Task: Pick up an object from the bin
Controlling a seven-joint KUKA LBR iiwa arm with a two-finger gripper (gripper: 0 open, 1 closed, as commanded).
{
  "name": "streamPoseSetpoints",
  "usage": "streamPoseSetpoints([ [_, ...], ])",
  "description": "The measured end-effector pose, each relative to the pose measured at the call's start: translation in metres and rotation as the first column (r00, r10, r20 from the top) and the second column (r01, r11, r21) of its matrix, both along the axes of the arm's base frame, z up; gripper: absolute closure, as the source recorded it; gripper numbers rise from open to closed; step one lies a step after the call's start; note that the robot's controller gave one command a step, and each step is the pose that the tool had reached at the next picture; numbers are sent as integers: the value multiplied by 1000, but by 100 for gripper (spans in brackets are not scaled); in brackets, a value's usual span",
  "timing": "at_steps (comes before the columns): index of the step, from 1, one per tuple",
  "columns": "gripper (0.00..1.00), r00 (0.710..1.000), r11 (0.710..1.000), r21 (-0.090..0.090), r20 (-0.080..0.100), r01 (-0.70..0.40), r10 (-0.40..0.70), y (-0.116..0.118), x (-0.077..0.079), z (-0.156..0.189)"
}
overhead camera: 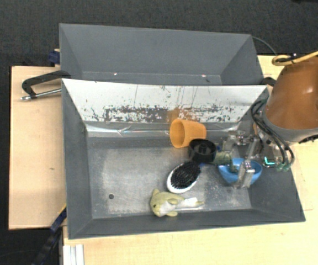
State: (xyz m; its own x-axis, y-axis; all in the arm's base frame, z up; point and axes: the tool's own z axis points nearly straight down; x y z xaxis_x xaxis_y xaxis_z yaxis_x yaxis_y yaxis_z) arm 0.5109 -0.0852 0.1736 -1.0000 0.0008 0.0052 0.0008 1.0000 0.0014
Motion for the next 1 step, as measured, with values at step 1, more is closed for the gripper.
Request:
streamPoseSetpoints([
  [1,0,963,963,-2,19,-269,269,86,28,-85],
])
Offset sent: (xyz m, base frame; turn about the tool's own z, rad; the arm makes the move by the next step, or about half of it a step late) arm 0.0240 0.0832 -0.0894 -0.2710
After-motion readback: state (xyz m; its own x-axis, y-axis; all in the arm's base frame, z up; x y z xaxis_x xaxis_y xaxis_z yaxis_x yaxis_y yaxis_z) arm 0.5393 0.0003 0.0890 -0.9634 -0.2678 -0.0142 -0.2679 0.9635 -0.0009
